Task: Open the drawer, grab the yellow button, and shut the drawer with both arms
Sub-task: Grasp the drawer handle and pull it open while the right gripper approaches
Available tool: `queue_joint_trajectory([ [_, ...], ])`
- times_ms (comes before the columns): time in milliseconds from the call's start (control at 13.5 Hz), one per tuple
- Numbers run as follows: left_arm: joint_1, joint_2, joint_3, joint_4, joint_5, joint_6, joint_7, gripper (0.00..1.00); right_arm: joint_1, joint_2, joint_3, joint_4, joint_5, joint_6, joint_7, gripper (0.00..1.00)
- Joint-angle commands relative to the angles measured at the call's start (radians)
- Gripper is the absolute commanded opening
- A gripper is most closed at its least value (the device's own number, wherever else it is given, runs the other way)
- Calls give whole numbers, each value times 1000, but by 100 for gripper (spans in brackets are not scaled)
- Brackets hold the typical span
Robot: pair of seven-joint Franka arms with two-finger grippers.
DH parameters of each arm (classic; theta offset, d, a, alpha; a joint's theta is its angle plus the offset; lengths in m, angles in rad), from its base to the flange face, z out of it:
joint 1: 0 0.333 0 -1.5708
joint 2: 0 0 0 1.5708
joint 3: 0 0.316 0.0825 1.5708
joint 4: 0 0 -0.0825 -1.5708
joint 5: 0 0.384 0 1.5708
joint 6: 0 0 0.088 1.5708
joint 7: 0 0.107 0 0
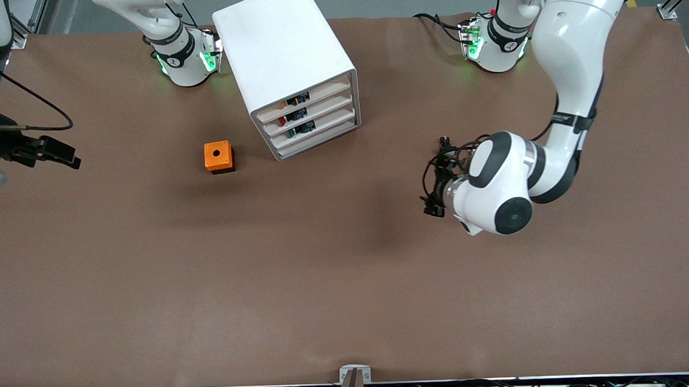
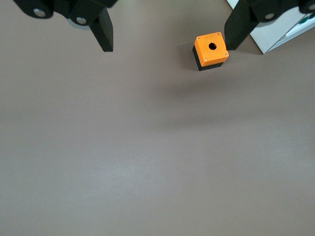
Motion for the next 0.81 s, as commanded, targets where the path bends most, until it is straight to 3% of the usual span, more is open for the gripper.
queue_joint_trajectory([
  [0, -25, 32, 2, 24, -192, -20, -290, 99, -2, 29, -2, 6, 21, -5, -9, 98],
  [222, -77, 61, 2, 26, -321, -20, -571, 99, -28, 79, -5, 6, 25, -7, -10, 98],
  [296, -95, 61, -1, 27, -332, -42, -596, 95, -32, 91, -7, 6, 39, -5, -12, 98],
  [519, -144, 101, -21, 52, -514, -167, -596, 81, -31, 159, -7, 6, 57, -22, 10, 97],
  [741, -169, 101, -49, 52, -530, -253, -596, 71, -26, 202, -7, 6, 117, -48, 129, 97],
])
